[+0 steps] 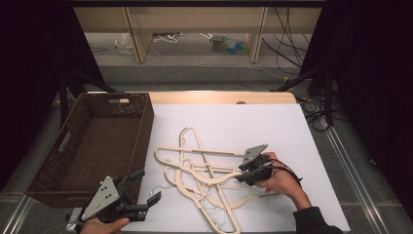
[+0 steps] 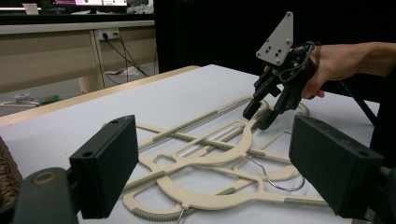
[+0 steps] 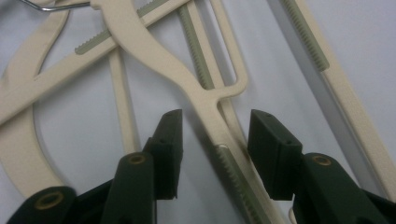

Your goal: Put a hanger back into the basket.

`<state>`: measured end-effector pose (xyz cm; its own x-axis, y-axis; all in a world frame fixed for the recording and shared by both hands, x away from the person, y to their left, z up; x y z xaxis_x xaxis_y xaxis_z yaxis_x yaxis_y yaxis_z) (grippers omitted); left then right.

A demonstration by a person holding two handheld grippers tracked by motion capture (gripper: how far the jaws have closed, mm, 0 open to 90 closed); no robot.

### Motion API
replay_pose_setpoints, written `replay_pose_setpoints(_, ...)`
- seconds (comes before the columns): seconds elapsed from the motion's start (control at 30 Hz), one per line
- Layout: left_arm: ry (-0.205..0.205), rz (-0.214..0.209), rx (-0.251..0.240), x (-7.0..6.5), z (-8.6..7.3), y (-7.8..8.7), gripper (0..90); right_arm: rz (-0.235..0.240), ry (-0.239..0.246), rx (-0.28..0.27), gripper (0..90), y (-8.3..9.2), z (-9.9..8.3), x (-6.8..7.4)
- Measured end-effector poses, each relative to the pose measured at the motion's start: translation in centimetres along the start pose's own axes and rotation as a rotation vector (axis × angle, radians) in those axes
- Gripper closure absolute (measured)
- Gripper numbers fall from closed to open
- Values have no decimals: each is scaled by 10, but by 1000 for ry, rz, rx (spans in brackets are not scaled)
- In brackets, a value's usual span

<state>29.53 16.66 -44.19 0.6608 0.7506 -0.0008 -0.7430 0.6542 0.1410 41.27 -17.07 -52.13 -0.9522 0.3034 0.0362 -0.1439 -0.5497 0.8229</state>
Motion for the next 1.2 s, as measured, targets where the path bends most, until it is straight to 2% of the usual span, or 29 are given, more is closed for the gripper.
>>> replay_pose_setpoints(0.27, 4, 0, 2, 0, 0, 0, 160, 19, 58, 39, 623, -4, 3, -3)
replay_pose_setpoints(0.4, 2, 1, 1, 0, 0, 0, 160, 21, 117, 46, 698, -3, 4, -5)
replay_pose_setpoints(0.5, 0, 0, 0, 0, 0, 0, 160, 16, 172, 60, 722, -1, 3, -4)
replay_pose_setpoints(0.6, 5, -1, 1, 0, 0, 0, 160, 16, 192, 67, 740, 0, 3, -4)
replay_pose_setpoints(0.67, 2, -1, -1, 0, 0, 0, 160, 7, 228, 94, 774, 3, 3, -4)
replay_pose_setpoints(0.7, 2, -1, -1, 0, 0, 0, 160, 7, 228, 94, 774, 3, 3, -4)
replay_pose_setpoints(0.73, 4, -1, 0, 0, 0, 0, 160, 19, 250, 90, 801, 5, 6, -3)
replay_pose_setpoints(0.87, 4, -2, 2, -1, 0, 0, 160, 29, 266, 87, 802, 7, 8, 0)
replay_pose_setpoints(0.9, 6, -12, -10, -1, 0, -1, 160, 39, 268, 114, 803, 9, 8, 0)
replay_pose_setpoints(1.03, 2, -1, 7, -1, 0, -1, 160, 32, 263, 80, 804, 14, 11, 3)
replay_pose_setpoints(1.07, -11, -4, 7, -2, -1, -3, 161, 45, 272, 106, 804, 20, 11, 5)
replay_pose_setpoints(1.2, -28, -14, 16, -6, -1, -10, 162, 62, 276, 117, 805, 28, 11, 11)
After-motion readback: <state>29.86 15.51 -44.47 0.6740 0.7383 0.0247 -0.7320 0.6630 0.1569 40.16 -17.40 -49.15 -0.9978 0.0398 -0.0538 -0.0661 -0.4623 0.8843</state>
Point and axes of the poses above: each handheld gripper's, and its own axes: y roughly backward along the jaws, z roughly out of its top, x roughly to its left, the point moved 6 cm from there along -y, roughly forward along the jaws, and after that the axes turned 7 degrees about z, right-handed, at the moved point
